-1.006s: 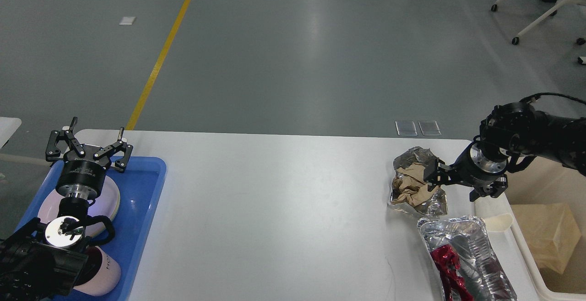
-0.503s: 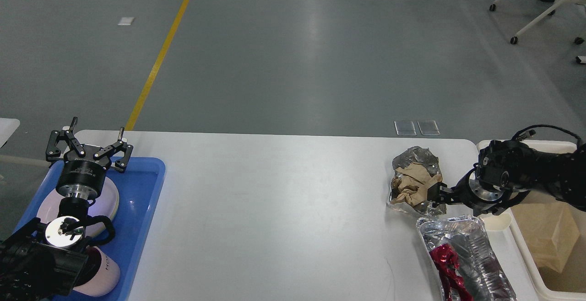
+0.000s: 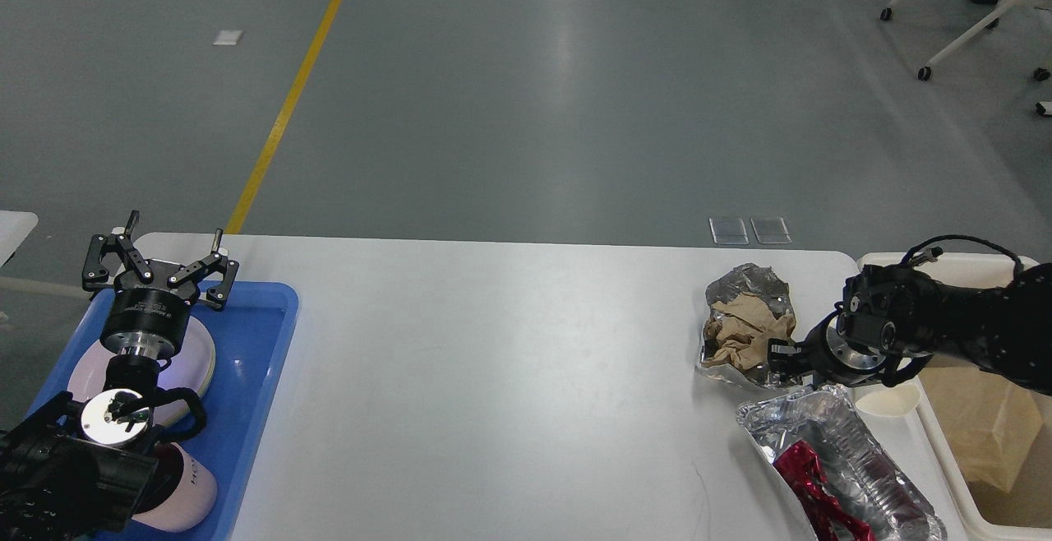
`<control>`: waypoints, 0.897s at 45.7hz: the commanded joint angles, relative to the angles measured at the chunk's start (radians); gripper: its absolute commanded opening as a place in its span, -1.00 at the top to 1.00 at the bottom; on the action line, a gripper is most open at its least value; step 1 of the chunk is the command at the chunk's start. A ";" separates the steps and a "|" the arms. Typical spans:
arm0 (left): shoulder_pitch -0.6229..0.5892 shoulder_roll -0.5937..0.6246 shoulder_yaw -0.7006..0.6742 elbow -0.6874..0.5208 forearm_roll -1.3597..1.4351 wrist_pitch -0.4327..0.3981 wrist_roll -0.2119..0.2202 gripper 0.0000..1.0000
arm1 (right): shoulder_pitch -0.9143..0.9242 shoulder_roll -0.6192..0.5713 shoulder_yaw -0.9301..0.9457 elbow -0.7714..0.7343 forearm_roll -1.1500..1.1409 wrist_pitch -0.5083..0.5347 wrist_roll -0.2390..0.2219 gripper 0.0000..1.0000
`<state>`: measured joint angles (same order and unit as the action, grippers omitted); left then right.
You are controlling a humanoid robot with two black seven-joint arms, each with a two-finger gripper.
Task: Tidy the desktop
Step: 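Move the right gripper down onto the crumpled foil and paper, then grasp the crumpled foil, lift it and drop it into the bin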
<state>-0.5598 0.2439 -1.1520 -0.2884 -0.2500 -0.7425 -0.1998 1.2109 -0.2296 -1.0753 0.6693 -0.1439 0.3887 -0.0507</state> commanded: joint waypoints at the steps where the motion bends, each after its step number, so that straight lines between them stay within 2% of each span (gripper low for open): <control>1: -0.002 0.000 0.000 0.000 0.000 0.000 -0.001 -0.93 | -0.004 0.015 0.000 0.000 0.000 -0.007 0.000 0.33; 4: 0.000 0.000 0.000 0.000 0.000 0.000 0.000 -0.93 | -0.004 0.018 0.000 0.000 0.001 -0.008 0.000 0.36; 14: 0.000 0.000 0.000 0.000 0.000 0.000 0.000 -0.93 | -0.005 0.035 0.002 0.000 0.003 -0.007 -0.001 1.00; 32: 0.000 0.000 0.000 0.000 0.000 0.000 0.000 -0.93 | 0.053 0.047 0.012 0.015 0.009 -0.007 -0.001 1.00; 41: -0.002 0.000 0.000 0.000 0.000 0.000 0.000 -0.93 | 0.136 -0.016 0.072 0.084 0.012 0.004 0.000 1.00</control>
<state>-0.5602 0.2439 -1.1520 -0.2884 -0.2500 -0.7425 -0.1997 1.2974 -0.1971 -1.0419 0.7012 -0.1324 0.3879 -0.0521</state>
